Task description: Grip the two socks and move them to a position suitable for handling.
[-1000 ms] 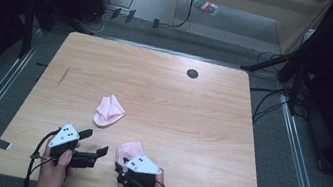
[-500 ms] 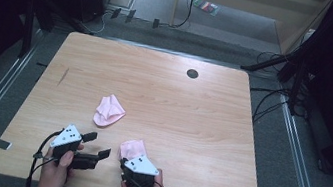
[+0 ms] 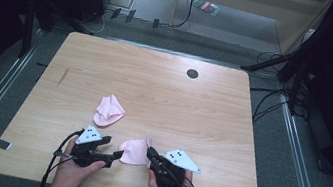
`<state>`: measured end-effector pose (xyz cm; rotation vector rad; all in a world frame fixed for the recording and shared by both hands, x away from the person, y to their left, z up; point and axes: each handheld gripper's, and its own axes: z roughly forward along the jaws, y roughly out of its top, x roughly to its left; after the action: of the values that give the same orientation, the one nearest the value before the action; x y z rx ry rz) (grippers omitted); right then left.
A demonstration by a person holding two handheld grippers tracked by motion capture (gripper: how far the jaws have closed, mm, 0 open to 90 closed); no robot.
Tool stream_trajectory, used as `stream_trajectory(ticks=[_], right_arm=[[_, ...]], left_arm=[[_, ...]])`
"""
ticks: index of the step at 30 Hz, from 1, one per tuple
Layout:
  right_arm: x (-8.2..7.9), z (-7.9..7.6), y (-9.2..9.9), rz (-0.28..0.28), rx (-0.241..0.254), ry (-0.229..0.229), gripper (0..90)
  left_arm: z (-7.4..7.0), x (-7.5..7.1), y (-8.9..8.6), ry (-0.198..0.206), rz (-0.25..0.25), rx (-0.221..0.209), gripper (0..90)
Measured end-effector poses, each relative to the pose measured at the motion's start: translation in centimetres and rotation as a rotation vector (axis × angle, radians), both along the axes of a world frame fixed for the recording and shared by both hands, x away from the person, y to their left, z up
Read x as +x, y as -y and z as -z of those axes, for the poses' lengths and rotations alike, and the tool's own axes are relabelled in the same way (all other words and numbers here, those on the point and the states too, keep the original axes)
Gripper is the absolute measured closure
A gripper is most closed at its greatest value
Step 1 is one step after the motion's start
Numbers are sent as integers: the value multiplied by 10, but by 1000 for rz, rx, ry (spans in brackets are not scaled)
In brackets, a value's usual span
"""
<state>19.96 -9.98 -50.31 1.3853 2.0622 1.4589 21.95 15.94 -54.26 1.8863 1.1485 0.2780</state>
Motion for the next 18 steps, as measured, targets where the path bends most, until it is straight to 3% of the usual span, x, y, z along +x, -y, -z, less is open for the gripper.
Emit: stream_trajectory(ticks=[2, 4, 8, 9, 14, 15, 18], right_arm=[[1, 0, 6, 15, 18, -9, 886], [5, 2, 21, 58, 38, -29, 885], [9, 6, 34, 89, 66, -52, 884], [12, 10, 41, 103, 81, -70, 884], [19, 16, 49, 106, 108, -121, 884], [21, 18, 52, 108, 109, -128, 884], [22, 20, 56, 114, 91, -129, 885]], left_arm=[[1, 2, 1, -7, 0, 6, 487], [3, 5, 3, -53, 22, 20, 537], [5, 6, 6, -67, 27, 38, 604], [5, 7, 8, -69, 34, 57, 666], [6, 10, 7, -88, 64, 30, 888], [6, 13, 3, -107, 96, 18, 900], [3, 13, -7, -104, 107, 8, 900]])
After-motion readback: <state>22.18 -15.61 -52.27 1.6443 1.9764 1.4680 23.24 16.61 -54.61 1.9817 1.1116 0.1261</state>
